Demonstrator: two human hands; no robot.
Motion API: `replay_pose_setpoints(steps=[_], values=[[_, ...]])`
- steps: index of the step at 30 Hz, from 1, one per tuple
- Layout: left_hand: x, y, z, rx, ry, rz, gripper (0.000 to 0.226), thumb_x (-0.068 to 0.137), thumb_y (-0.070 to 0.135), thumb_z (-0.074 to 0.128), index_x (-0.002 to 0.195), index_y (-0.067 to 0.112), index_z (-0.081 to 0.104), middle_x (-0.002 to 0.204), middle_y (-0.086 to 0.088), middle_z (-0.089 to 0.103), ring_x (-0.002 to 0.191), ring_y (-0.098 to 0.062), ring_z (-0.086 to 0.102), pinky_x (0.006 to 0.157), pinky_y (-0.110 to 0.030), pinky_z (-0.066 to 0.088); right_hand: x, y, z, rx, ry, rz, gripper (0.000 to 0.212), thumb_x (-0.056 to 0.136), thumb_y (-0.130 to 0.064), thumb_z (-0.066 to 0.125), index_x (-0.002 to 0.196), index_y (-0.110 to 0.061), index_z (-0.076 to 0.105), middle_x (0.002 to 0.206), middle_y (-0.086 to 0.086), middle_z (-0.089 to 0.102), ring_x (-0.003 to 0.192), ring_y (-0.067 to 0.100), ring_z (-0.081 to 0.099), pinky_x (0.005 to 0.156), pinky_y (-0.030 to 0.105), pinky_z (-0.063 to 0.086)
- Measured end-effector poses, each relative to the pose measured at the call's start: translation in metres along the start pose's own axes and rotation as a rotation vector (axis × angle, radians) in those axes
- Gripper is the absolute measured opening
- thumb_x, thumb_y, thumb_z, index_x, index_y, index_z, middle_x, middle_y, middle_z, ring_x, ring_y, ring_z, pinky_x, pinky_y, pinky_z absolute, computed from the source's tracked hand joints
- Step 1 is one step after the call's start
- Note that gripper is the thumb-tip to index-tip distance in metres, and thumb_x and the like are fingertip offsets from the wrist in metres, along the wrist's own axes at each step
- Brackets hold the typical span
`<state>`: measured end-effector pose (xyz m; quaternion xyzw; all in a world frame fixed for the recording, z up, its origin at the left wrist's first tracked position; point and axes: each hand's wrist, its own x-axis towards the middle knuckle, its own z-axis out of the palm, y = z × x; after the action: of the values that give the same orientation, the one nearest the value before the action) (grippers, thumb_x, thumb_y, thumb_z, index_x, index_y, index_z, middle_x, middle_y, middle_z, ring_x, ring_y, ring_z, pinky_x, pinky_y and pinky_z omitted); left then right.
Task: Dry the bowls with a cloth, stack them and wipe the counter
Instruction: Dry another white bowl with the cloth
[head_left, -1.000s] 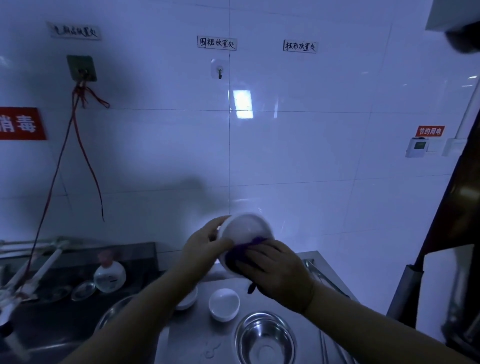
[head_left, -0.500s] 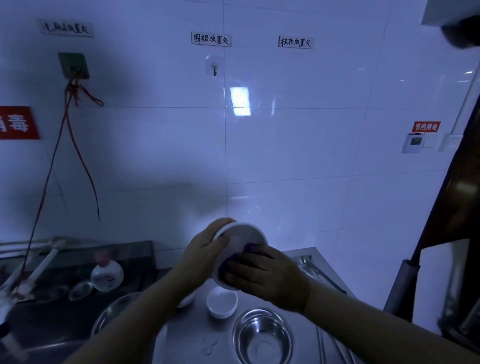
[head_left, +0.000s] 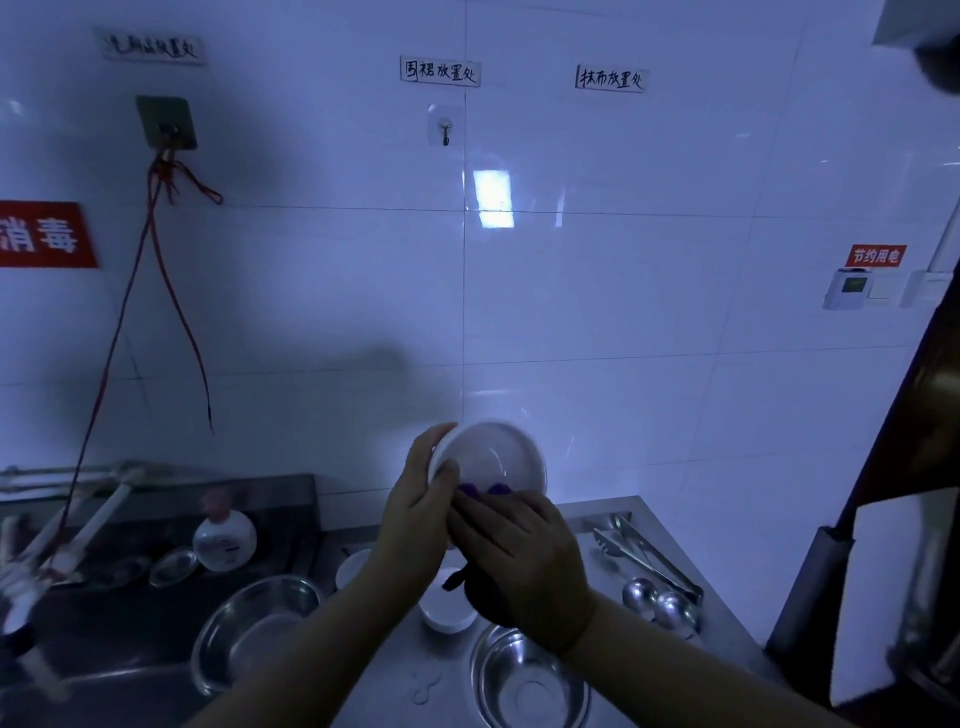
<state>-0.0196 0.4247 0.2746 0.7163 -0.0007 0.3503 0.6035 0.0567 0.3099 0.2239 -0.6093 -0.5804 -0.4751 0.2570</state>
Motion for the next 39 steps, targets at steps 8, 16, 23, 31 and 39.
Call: replay_pose_setpoints(steps=[8, 16, 23, 31, 39], values=[[0.020, 0.009, -0.019, 0.266, -0.373, -0.187, 0.035, 0.067, 0.026, 0.049, 0.097, 0.037, 0.062, 0.097, 0.008, 0.066, 0.091, -0.013, 0.059, 0.074, -0.029, 0.049, -0.002, 0.051, -0.024, -0.043, -0.191, -0.521, 0.020, 0.089, -0.014, 0.069, 0.108, -0.019, 0.073, 0.115, 0.002, 0.069, 0.103, 0.020, 0.065, 0.091, 0.038, 0.050], [-0.009, -0.013, 0.010, -0.130, 0.148, -0.168, 0.029, 0.091, 0.014, 0.052, 0.114, 0.031, 0.054, 0.096, 0.010, 0.066, 0.086, -0.009, 0.065, 0.064, -0.020, 0.053, 0.015, 0.000, -0.004, -0.078, 0.021, 0.047, 0.022, 0.086, -0.020, 0.068, 0.108, -0.015, 0.071, 0.114, 0.002, 0.069, 0.091, 0.020, 0.066, 0.077, 0.033, 0.048], [0.001, -0.011, -0.011, 0.114, 0.002, -0.077, 0.025, 0.083, 0.034, 0.043, 0.102, 0.033, 0.059, 0.095, 0.011, 0.065, 0.091, -0.011, 0.061, 0.075, -0.027, 0.050, 0.001, 0.012, -0.008, -0.045, -0.081, -0.170, 0.023, 0.087, -0.022, 0.070, 0.110, -0.018, 0.071, 0.112, 0.001, 0.070, 0.092, 0.018, 0.066, 0.080, 0.033, 0.051], [0.023, 0.010, -0.026, 0.251, -0.190, -0.218, 0.031, 0.062, 0.038, 0.057, 0.092, 0.039, 0.063, 0.093, 0.008, 0.068, 0.088, -0.015, 0.062, 0.072, -0.030, 0.051, 0.003, 0.030, -0.014, -0.121, -0.111, -0.319, 0.023, 0.089, -0.017, 0.068, 0.112, -0.020, 0.070, 0.111, 0.001, 0.071, 0.092, 0.020, 0.067, 0.081, 0.036, 0.053], [0.000, -0.010, -0.005, 0.044, 0.026, -0.117, 0.032, 0.085, 0.032, 0.045, 0.116, 0.030, 0.051, 0.101, 0.013, 0.062, 0.094, -0.007, 0.061, 0.078, -0.027, 0.050, 0.010, -0.001, 0.000, -0.017, -0.013, 0.042, 0.030, 0.091, -0.035, 0.065, 0.111, -0.015, 0.070, 0.115, 0.002, 0.069, 0.095, 0.017, 0.066, 0.080, 0.034, 0.052]])
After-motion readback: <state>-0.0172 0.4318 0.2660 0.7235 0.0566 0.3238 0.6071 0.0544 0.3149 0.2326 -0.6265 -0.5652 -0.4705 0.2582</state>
